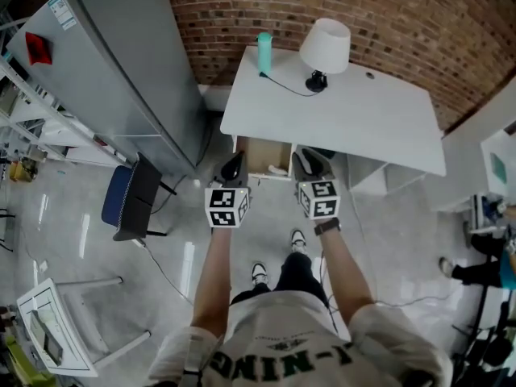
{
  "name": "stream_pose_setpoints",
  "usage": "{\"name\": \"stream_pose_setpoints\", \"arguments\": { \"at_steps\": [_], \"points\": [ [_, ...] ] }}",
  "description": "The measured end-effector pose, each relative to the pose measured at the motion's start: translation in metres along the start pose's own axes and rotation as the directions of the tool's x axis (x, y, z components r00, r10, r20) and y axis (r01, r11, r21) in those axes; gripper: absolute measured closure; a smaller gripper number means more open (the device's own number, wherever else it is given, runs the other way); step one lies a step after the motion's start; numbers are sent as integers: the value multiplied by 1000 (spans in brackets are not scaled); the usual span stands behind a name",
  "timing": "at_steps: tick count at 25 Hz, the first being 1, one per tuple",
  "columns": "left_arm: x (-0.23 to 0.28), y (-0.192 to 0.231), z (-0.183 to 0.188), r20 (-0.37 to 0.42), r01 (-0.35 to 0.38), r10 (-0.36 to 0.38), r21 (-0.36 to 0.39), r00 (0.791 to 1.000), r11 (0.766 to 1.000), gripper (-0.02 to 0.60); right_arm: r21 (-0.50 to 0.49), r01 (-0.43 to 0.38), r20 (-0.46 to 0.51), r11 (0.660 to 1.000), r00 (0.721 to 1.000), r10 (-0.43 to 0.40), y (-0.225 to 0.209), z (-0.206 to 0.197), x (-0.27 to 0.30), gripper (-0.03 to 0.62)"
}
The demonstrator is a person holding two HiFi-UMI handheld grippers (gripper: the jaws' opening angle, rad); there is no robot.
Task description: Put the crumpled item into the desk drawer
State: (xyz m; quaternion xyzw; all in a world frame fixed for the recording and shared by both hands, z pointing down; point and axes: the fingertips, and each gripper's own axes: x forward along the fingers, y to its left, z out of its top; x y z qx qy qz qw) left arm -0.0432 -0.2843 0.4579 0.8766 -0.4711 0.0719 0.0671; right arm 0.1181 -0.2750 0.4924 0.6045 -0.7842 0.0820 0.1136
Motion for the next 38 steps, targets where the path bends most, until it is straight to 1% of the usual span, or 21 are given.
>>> {"name": "stream_pose_setpoints", "arguments": {
  "at_steps": [5,10,12,16,20,24,31,34,38],
  "points": [
    [-23,-7,40,50,-23,22,11,998,1000,589,35,50,91,998,994,-53,2,41,-29,533],
    [-39,-14,73,109,-38,35,26,993,999,589,27,104,193,994,975,-107,2,88,-59,551],
    [-44,-21,83,119,-41,35,41,992,998,589,42,128,215,991,967,-135,-1,97,-71,559],
    [-56,-22,91,127,-57,49,58,991,997,589,45,164,228,985,959,-170,0,109,-90,586],
    [-67,-21,91,131,-62,55,53,990,997,589,44,167,241,985,955,-173,7,113,-98,589],
    [-71,-19,88,129,-64,57,55,990,996,589,40,152,231,988,960,-157,14,106,-96,589],
    [-77,-19,76,110,-50,49,9,993,999,589,38,130,193,991,972,-135,21,92,-91,591],
    [-71,-19,62,82,-46,46,5,996,999,589,36,120,177,992,976,-124,20,84,-85,591],
    [-58,-14,30,5,-46,46,10,999,999,589,59,111,146,992,982,-118,16,67,-74,591]
  ]
}}
